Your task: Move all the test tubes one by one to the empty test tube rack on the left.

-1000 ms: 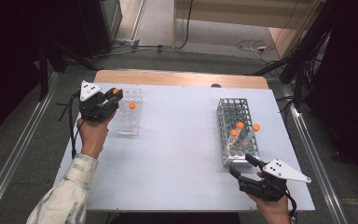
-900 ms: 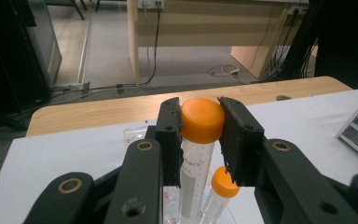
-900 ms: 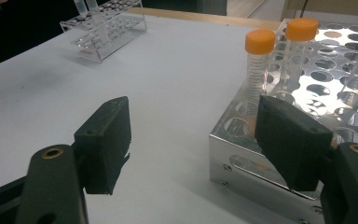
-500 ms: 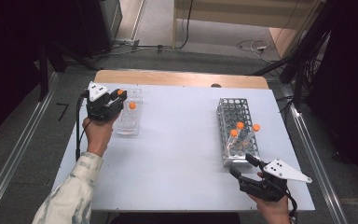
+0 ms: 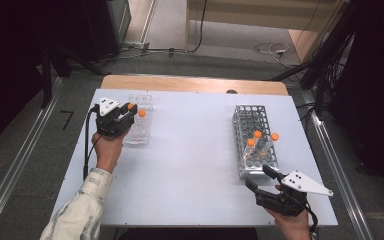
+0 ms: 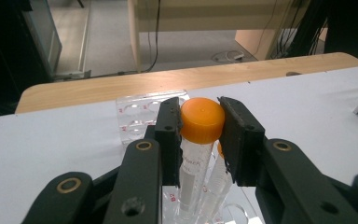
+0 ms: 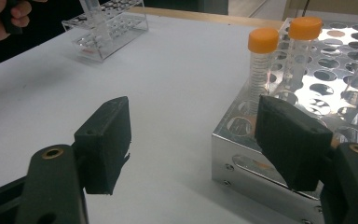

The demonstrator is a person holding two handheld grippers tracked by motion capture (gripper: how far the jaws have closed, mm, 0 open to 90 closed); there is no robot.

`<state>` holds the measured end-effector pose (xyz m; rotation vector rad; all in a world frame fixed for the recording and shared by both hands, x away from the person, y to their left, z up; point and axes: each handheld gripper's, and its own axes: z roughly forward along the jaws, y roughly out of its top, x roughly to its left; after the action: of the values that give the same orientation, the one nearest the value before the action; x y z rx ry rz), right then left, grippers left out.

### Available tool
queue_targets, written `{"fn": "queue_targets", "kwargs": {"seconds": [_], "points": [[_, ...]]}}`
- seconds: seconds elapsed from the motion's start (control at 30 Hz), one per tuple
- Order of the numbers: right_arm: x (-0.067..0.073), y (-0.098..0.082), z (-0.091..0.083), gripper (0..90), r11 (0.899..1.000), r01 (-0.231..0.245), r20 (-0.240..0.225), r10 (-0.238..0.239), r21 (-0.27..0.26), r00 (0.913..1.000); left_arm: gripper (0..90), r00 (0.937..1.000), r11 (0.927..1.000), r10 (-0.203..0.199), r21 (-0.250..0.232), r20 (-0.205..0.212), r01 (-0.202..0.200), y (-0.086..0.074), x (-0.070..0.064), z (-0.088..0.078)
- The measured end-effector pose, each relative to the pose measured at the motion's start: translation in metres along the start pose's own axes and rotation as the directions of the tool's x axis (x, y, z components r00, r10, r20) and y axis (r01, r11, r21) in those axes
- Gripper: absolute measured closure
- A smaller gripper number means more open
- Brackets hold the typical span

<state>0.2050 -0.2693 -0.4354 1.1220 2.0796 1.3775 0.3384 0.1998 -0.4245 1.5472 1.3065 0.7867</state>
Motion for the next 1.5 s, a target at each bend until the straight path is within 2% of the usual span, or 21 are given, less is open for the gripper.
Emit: {"fn": "queue_targets", "kwargs": {"seconds": [0.43,0.57,0.77,0.97,1.2,1.37,1.5], "points": [[0.0,0.0,0.0,25.6,1.0,0.001,0.0,-0.001,0.0,1.0,61.5,0.9998,0.9998,-0.018,-0.006,0.007,0.018,0.001,0.002,-0.005],[-0.001,-0.001,0.0,25.7,1.0,-0.002,0.004,0.002,-0.001,1.0,53.0,0.9986,0.9988,-0.044,-0.022,0.028,0.045,0.002,0.0,-0.012],[-0.003,-0.001,0.001,25.8,1.0,-0.007,0.013,0.007,0.0,0.9999,38.3,0.9975,0.9972,-0.064,-0.036,0.03,0.065,-0.001,-0.006,-0.027],[-0.004,-0.001,0.002,26.6,1.0,-0.005,0.025,0.005,-0.002,0.9997,29.2,0.996,0.9969,-0.063,-0.043,0.064,0.065,-0.016,-0.019,-0.047],[-0.008,-0.001,0.006,28.1,1.0,-0.01,0.048,0.01,-0.003,0.9988,26.9,0.9932,0.9979,-0.055,-0.03,0.103,0.058,-0.038,-0.031,-0.064],[-0.013,0.001,0.01,28.6,1.0,-0.004,0.088,0.004,-0.004,0.9961,26.8,0.992,0.9987,-0.042,-0.023,0.119,0.045,-0.049,-0.038,-0.075],[-0.026,0.005,0.014,29.1,1.0,-0.021,0.138,0.023,-0.012,0.9902,26.7,0.9887,0.9995,-0.028,-0.014,0.147,0.03,-0.054,-0.044,-0.082]]}}
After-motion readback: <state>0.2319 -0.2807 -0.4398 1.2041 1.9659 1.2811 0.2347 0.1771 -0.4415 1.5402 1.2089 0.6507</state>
